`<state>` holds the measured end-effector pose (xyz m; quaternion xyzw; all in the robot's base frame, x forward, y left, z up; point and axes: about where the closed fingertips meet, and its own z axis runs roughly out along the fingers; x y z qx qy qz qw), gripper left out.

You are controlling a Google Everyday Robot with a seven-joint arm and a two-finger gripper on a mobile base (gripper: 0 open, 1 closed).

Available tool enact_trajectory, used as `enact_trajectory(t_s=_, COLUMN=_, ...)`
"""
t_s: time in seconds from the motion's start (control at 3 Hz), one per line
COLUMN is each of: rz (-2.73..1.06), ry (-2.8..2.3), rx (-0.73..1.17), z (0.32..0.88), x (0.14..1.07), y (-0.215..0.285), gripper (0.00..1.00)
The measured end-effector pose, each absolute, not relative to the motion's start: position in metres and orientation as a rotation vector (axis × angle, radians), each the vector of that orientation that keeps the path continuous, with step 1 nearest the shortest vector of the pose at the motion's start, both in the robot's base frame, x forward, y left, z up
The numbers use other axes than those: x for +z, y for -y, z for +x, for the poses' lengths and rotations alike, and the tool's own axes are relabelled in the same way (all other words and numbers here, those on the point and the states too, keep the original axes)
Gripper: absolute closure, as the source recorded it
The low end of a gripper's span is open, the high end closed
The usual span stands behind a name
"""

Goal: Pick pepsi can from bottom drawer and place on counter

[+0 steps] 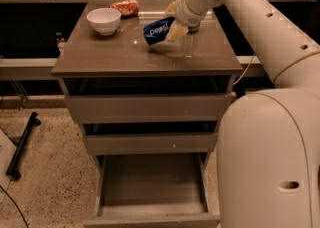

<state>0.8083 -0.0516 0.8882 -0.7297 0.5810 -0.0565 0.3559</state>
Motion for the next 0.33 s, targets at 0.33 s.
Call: enact_trajectory(t_s=0.33, rz=-1.889, ry=-1.501, rx=-0.14, z=0.8088, x=0.8849, y=0.0494, gripper=0.0)
